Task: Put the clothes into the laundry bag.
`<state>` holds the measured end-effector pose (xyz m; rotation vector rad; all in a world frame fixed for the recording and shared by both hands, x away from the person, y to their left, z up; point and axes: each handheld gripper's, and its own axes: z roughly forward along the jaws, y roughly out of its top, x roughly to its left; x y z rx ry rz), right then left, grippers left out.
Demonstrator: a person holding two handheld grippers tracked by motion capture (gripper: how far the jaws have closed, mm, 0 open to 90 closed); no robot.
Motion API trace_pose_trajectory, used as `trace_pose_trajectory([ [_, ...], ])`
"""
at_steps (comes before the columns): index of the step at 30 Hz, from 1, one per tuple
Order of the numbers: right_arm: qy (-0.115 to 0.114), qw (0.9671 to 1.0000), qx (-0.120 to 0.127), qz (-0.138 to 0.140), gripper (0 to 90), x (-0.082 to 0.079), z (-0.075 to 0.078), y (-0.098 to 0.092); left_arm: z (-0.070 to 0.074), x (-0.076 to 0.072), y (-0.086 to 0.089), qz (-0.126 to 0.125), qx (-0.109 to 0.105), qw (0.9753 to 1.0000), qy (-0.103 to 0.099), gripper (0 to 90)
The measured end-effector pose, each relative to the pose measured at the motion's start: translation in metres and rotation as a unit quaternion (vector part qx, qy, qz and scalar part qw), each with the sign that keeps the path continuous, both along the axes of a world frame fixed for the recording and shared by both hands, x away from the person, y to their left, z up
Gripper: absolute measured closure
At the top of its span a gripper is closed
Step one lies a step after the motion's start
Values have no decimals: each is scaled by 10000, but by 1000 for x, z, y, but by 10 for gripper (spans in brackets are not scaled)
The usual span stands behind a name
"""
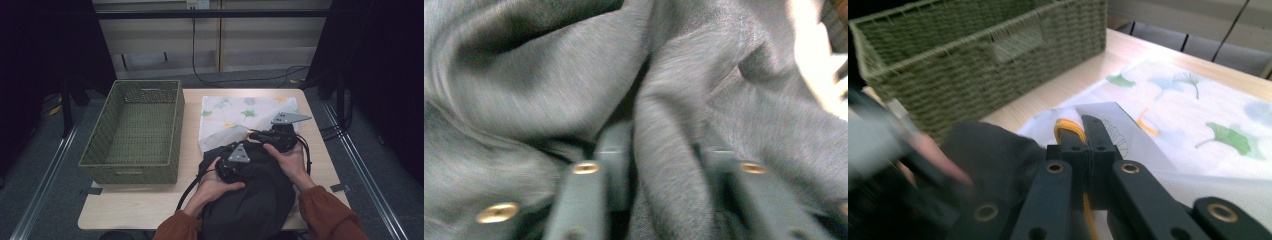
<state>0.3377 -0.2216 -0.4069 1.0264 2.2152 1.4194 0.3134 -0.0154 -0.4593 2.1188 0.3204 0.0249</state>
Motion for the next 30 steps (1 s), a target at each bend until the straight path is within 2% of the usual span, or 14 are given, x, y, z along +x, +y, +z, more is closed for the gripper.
trace_pose_trajectory([
  [1,28,10000,8,-23,891,1,-2,-1,3,-1,6,95,-145,9998,34,446],
  [5,100,9999,-9,-94,891,3,-8,-2,15,-2,30,261,-318,9992,-34,274],
  [7,126,9998,-30,-117,891,4,-10,-3,20,-3,41,594,-255,9975,-296,213],
  [9,132,9998,-50,-117,891,4,-11,-3,20,0,47,702,-229,9967,-330,155],
  [13,133,9999,-72,-80,891,5,-11,-1,8,17,50,829,-389,9958,80,67],
  [16,143,9998,-93,-48,891,5,-12,-1,-4,28,48,1057,30,9943,-123,14],
  [20,175,9998,-104,16,891,5,-14,1,-17,33,50,1110,-89,9938,-34,1],
  [23,190,9997,-140,33,891,5,-14,2,-28,34,47,1078,-60,9942,-12,1],
  [24,207,9997,-151,48,891,5,-14,3,-31,34,46,1059,56,9943,67,9],
  [26,225,9996,-132,55,891,5,-15,4,-36,37,44,918,197,9947,429,38],
  [27,233,9996,-146,52,891,5,-15,4,-35,38,46,770,110,9951,612,122],
  [28,241,9995,-172,88,891,5,-15,5,-35,38,47,637,56,9958,651,272],
  [29,267,9994,-182,88,891,5,-16,6,-32,36,48,437,82,9972,607,389],
  [30,268,9994,-186,117,891,5,-16,7,-29,34,48,402,103,9977,539,502],
])
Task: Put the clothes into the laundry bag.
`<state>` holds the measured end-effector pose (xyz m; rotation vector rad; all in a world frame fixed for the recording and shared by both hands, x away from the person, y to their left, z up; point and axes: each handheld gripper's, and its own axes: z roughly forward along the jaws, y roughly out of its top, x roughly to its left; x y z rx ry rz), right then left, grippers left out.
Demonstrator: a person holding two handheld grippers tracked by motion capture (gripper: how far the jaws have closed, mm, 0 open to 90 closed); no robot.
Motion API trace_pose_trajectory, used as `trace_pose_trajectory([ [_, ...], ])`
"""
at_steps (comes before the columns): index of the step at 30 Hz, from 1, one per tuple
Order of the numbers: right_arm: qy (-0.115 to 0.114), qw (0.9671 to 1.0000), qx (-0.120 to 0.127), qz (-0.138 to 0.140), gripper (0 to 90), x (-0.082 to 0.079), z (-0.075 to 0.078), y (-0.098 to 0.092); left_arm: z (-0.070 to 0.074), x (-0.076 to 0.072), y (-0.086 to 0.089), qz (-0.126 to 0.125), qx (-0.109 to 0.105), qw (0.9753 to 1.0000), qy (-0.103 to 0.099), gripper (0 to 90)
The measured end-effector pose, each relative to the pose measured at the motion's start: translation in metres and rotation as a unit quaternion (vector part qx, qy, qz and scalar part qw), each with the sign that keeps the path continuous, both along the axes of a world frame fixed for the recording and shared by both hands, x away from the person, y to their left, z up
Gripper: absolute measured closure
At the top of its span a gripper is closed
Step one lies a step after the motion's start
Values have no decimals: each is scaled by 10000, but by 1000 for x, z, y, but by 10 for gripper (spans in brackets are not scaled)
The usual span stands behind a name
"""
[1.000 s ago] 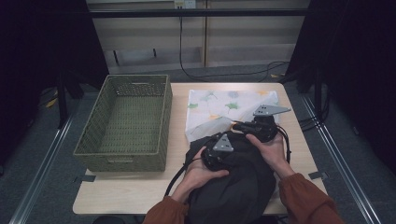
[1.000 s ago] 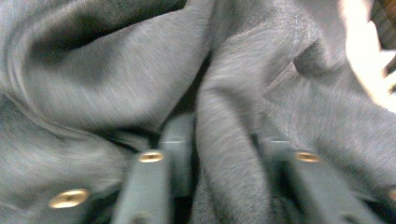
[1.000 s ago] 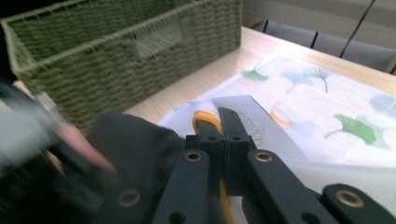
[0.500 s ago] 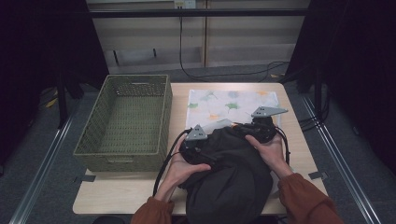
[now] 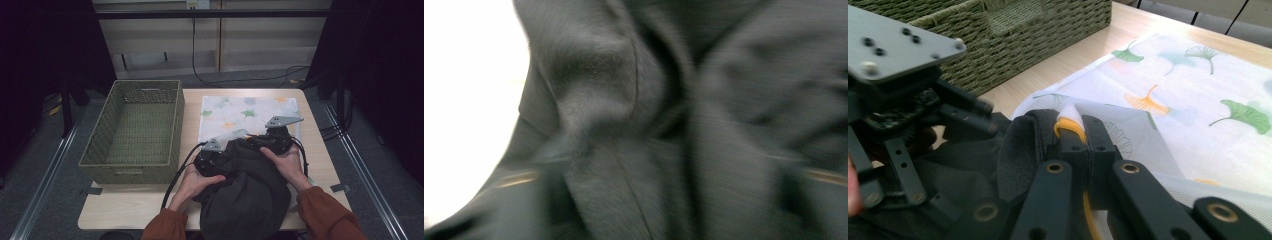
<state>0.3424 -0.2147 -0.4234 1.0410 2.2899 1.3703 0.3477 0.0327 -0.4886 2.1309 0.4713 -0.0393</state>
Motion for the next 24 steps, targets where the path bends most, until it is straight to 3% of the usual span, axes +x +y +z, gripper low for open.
trace_pose_trajectory([
  [2,1,10000,-7,11,891,0,0,1,2,1,2,9,-115,9999,55,633],
  [3,19,10000,-3,12,891,0,-1,2,4,1,5,105,-284,9995,37,741],
  [6,47,10000,1,33,891,1,-2,4,12,-5,4,123,-267,9995,-126,765],
  [9,85,9999,11,76,891,0,-3,7,25,-7,6,47,-640,9979,-74,774],
  [13,-11,9999,130,112,891,-3,4,13,36,-13,0,-141,-749,9969,-208,779],
  [15,-33,9998,143,121,891,-3,6,15,38,-16,-7,-270,-632,9972,-287,779],
  [16,-50,9998,138,158,891,-4,8,17,37,-18,-13,-283,-472,9979,-355,779],
  [18,-76,9989,378,273,891,-8,17,25,27,-22,-35,-440,70,9979,-467,779],
  [21,-195,9983,436,338,891,-11,26,28,25,-22,-40,-414,-36,9984,-379,779],
  [23,-254,9975,575,327,891,-13,32,24,26,-24,-42,-331,145,9979,-539,779],
  [24,-228,9979,558,235,891,-13,34,19,28,-23,-41,-255,171,9982,-511,779],
])
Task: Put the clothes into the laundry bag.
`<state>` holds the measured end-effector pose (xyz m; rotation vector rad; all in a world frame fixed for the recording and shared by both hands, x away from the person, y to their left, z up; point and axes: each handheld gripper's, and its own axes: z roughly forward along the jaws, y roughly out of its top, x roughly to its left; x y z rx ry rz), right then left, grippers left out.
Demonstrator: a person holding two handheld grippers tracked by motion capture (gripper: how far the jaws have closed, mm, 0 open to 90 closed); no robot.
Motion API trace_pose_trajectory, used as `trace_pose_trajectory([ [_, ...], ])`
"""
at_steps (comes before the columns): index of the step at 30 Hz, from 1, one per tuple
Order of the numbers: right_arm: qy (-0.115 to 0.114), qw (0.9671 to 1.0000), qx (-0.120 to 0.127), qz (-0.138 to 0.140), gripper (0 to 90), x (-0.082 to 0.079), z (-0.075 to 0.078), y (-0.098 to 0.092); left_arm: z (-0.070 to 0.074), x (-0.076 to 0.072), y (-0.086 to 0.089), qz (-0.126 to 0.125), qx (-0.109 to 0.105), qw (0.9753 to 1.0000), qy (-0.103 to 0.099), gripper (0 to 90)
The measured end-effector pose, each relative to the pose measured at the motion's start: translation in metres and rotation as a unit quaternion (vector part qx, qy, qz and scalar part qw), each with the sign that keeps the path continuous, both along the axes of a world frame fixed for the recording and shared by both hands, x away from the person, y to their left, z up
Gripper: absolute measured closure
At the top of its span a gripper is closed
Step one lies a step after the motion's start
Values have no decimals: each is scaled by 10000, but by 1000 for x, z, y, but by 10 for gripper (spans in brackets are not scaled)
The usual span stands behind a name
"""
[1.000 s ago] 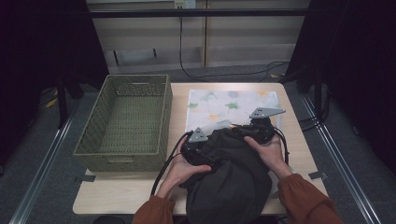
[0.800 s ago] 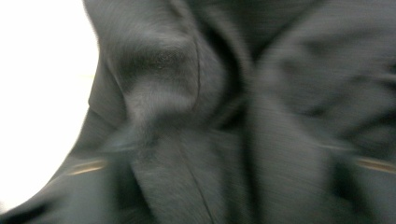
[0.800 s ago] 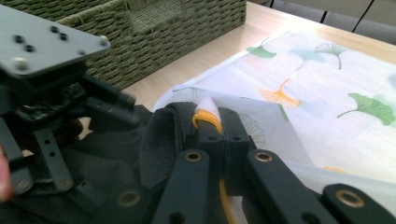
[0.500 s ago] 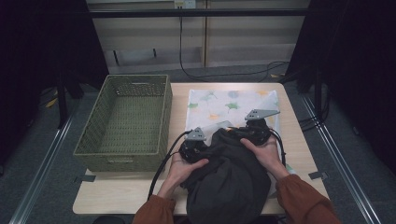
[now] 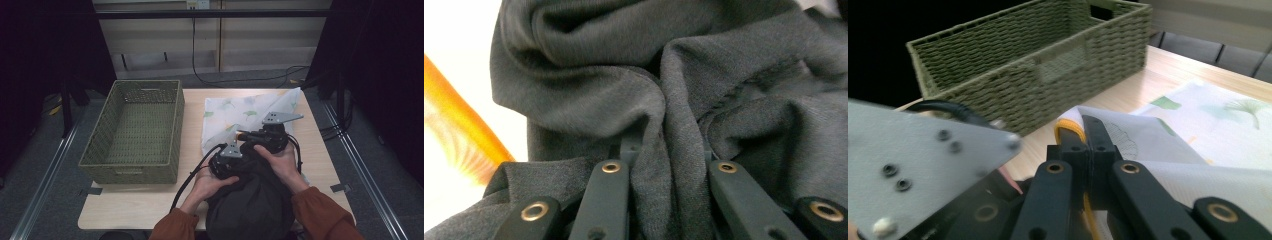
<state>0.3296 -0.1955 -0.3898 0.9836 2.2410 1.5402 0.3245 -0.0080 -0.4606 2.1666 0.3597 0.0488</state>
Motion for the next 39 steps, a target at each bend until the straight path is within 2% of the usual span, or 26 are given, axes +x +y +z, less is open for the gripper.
trace_pose_trajectory([
  [1,14,10000,20,-56,891,1,0,-6,2,2,3,138,67,9999,-24,779],
  [3,104,9997,39,-212,891,0,-3,-21,5,9,12,389,30,9992,12,780],
  [5,98,9997,19,-205,891,-1,-2,-24,11,18,23,677,-43,9977,24,780],
  [6,80,9997,-80,-210,891,-4,-1,-25,12,22,27,730,-97,9973,10,780],
  [7,89,9997,-124,-198,891,-6,-1,-26,16,26,31,814,-63,9967,14,780],
  [8,122,9997,-122,-181,891,-7,-1,-27,19,29,34,966,-54,9953,-90,780],
  [10,209,9994,-232,-136,891,-10,-5,-27,20,32,35,1098,75,9938,-159,779],
  [11,261,9990,-361,-88,891,-11,-11,-25,12,34,33,1223,134,9924,-105,779],
  [12,261,9990,-361,-88,891,-11,-11,-25,12,34,33,1223,134,9924,-105,779],
  [13,324,9985,-430,-62,891,-12,-14,-25,5,35,32,1241,143,9922,-38,779],
  [15,506,9971,-570,79,890,-15,-25,-23,-6,37,32,1398,44,9901,65,776],
  [17,567,9964,-602,201,890,-18,-30,-21,-11,38,34,1419,31,9899,41,772],
  [18,567,9964,-602,201,890,-18,-30,-21,-13,39,35,1425,-48,9898,73,772],
  [19,602,9962,-576,245,890,-19,-31,-20,-12,39,35,1421,-13,9898,88,771],
  [21,560,9963,-598,260,889,-21,-30,-20,-11,39,36,1415,-50,9899,116,759],
  [22,515,9966,-602,235,889,-22,-30,-21,-11,38,37,1375,-180,9902,134,743],
  [23,461,9969,-615,192,890,-22,-31,-24,-10,36,40,1286,-322,9911,121,657],
  [24,461,9969,-615,192,890,-22,-31,-24,-10,36,40,1286,-322,9911,121,602],
  [25,474,9970,-589,188,889,-21,-33,-26,-8,34,43,1318,-355,9905,143,602],
  [27,545,9970,-541,122,890,-18,-37,-29,-4,29,48,1315,-633,9891,213,464],
  [29,546,9971,-525,93,890,-16,-41,-30,3,22,53,1199,-777,9895,196,316],
  [31,561,9966,-595,73,889,-15,-43,-31,12,12,57,1124,-812,9903,51,251],
  [33,610,9965,-567,43,890,-13,-45,-32,19,2,62,1101,-1109,9877,37,196],
  [34,608,9964,-584,27,889,-13,-46,-33,22,-4,64,1010,-1165,9880,-28,187],
  [37,641,9962,-596,9,889,-12,-49,-33,22,-19,66,709,-1135,9910,22,210],
  [39,648,9959,-624,25,889,-12,-50,-32,15,-26,67,771,-1000,9920,-58,188],
])
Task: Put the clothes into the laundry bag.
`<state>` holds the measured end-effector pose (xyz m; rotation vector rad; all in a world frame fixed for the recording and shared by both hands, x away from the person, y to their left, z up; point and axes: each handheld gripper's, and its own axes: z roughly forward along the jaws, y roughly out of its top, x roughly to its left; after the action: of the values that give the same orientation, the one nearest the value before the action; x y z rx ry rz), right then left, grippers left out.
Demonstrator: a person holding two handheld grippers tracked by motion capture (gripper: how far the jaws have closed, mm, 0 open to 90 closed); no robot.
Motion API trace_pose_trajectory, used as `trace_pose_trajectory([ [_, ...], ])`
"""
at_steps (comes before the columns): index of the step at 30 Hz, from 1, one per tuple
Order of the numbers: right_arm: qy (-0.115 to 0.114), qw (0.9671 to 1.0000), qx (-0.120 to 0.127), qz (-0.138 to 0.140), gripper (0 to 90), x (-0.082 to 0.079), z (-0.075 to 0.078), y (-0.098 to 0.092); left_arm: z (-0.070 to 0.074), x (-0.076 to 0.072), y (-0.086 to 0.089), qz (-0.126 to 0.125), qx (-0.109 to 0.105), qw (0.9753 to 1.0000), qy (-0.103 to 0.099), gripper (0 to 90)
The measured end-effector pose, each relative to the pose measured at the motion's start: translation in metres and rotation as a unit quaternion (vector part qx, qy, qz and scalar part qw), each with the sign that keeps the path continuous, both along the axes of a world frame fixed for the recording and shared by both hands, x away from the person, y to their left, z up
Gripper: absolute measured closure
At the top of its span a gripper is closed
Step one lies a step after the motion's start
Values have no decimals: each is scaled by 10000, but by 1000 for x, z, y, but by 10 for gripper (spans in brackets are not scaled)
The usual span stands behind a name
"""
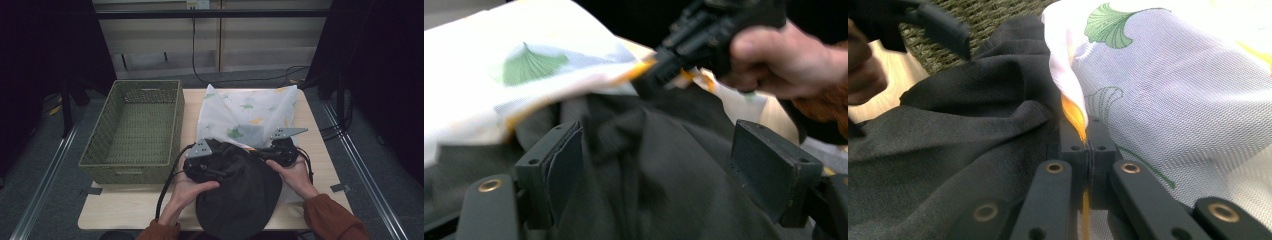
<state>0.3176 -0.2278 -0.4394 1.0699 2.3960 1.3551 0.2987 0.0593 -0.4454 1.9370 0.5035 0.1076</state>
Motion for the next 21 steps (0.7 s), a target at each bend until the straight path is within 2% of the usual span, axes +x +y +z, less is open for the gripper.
trace_pose_trajectory([
  [2,15,10000,8,4,889,1,-2,-1,-10,-2,1,30,61,10000,44,117],
  [4,30,10000,-5,3,889,2,-3,0,-19,-3,-1,-66,186,9998,81,96],
  [5,57,10000,-13,3,889,2,-4,0,-23,-3,-4,-156,303,9994,66,74],
  [7,72,10000,-39,23,889,2,-5,1,-32,-4,-11,-97,694,9975,-71,80],
  [9,60,10000,-70,24,889,2,-6,2,-40,-2,-15,-193,669,9976,30,32],
  [12,79,9999,-90,28,889,1,-6,3,-41,-6,-17,-207,875,9959,-111,25],
  [13,91,9999,-83,47,889,2,-6,3,-41,-7,-18,-234,861,9959,-148,25],
  [16,88,9999,-94,69,889,2,-7,3,-45,-8,-20,-323,931,9951,-122,15],
  [18,131,9999,-76,48,889,3,-8,4,-48,-10,-22,-440,1101,9928,-160,15],
  [19,173,9998,-23,61,889,3,-8,4,-50,-12,-24,-416,1400,9891,-205,16],
  [21,190,9997,40,117,889,2,-7,7,-50,-15,-26,-221,1650,9853,-384,70],
])
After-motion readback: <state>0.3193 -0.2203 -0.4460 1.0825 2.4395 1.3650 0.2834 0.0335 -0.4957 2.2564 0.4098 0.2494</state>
